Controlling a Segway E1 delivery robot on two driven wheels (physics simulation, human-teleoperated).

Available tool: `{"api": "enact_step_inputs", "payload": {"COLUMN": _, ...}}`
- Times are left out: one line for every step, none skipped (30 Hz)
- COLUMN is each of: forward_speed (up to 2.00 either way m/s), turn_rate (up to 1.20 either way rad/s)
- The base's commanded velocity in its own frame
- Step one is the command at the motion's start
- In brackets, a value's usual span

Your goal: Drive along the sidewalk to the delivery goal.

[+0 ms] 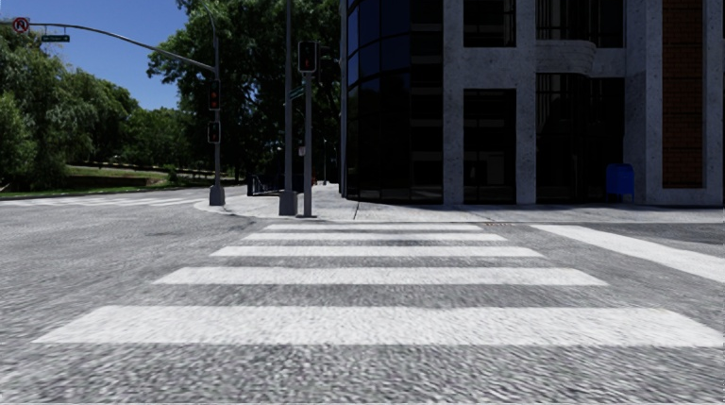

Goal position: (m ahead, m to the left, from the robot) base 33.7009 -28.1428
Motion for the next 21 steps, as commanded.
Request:
{"api": "enact_step_inputs", "payload": {"forward_speed": 2.00, "turn_rate": 0.00}}
{"api": "enact_step_inputs", "payload": {"forward_speed": 2.00, "turn_rate": 0.00}}
{"api": "enact_step_inputs", "payload": {"forward_speed": 2.00, "turn_rate": 0.00}}
{"api": "enact_step_inputs", "payload": {"forward_speed": 2.00, "turn_rate": 0.00}}
{"api": "enact_step_inputs", "payload": {"forward_speed": 2.00, "turn_rate": 0.00}}
{"api": "enact_step_inputs", "payload": {"forward_speed": 2.00, "turn_rate": 0.00}}
{"api": "enact_step_inputs", "payload": {"forward_speed": 2.00, "turn_rate": 0.00}}
{"api": "enact_step_inputs", "payload": {"forward_speed": 2.00, "turn_rate": 0.00}}
{"api": "enact_step_inputs", "payload": {"forward_speed": 2.00, "turn_rate": 0.00}}
{"api": "enact_step_inputs", "payload": {"forward_speed": 2.00, "turn_rate": 0.00}}
{"api": "enact_step_inputs", "payload": {"forward_speed": 2.00, "turn_rate": 0.00}}
{"api": "enact_step_inputs", "payload": {"forward_speed": 2.00, "turn_rate": 0.00}}
{"api": "enact_step_inputs", "payload": {"forward_speed": 2.00, "turn_rate": 0.00}}
{"api": "enact_step_inputs", "payload": {"forward_speed": 2.00, "turn_rate": 0.00}}
{"api": "enact_step_inputs", "payload": {"forward_speed": 2.00, "turn_rate": 0.00}}
{"api": "enact_step_inputs", "payload": {"forward_speed": 2.00, "turn_rate": 0.00}}
{"api": "enact_step_inputs", "payload": {"forward_speed": 2.00, "turn_rate": 0.00}}
{"api": "enact_step_inputs", "payload": {"forward_speed": 2.00, "turn_rate": 0.00}}
{"api": "enact_step_inputs", "payload": {"forward_speed": 2.00, "turn_rate": 0.00}}
{"api": "enact_step_inputs", "payload": {"forward_speed": 2.00, "turn_rate": 0.00}}
{"api": "enact_step_inputs", "payload": {"forward_speed": 2.00, "turn_rate": 0.00}}
